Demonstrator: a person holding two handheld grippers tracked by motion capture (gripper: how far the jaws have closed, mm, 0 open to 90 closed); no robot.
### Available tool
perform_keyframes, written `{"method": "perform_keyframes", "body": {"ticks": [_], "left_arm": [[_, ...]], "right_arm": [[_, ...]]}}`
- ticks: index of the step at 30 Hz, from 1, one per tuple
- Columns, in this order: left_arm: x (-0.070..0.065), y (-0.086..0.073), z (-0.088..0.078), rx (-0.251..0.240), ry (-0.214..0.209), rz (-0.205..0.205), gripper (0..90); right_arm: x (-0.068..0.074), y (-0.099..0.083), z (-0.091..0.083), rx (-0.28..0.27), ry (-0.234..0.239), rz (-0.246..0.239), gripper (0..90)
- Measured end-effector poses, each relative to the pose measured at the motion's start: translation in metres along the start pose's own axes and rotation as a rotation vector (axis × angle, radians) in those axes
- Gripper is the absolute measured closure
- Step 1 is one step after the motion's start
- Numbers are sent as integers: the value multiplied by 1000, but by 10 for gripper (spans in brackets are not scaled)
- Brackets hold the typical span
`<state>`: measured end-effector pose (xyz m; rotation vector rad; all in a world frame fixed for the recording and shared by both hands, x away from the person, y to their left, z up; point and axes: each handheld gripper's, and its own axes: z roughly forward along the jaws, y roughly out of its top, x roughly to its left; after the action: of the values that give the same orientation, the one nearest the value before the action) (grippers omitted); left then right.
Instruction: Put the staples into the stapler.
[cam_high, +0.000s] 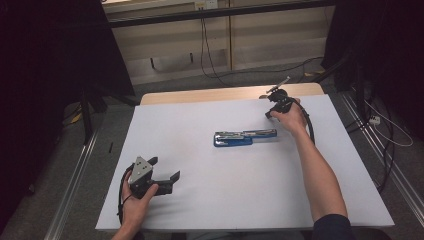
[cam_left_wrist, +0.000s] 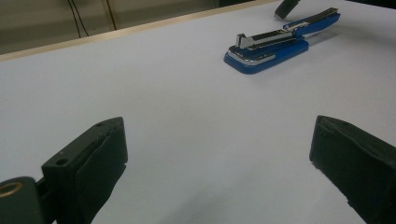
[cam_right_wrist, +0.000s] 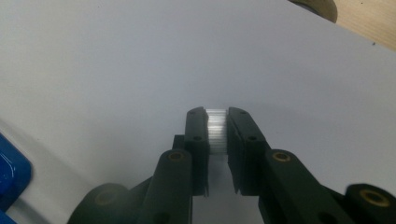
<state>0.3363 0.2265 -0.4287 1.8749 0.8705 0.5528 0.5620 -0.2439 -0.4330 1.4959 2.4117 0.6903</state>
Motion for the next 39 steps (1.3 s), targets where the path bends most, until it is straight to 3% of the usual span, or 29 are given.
{"method": "perform_keyframes", "body": {"ticks": [14, 19, 27, 32, 39], "left_arm": [[0, 0, 0, -2, 6, -10, 44], [1, 0, 0, 4, 2, -10, 45], [1, 0, 0, 5, 7, -11, 45], [1, 0, 0, 4, 7, -12, 45], [1, 0, 0, -1, 4, -17, 45]], "right_arm": [[2, -4, -11, -53, 23, -35, 792], [3, -6, -16, -95, 45, -17, 792], [13, -5, -22, -127, 66, -51, 792], [19, -5, -25, -137, 91, -36, 792], [24, -6, -32, -177, 116, -63, 792]]}}
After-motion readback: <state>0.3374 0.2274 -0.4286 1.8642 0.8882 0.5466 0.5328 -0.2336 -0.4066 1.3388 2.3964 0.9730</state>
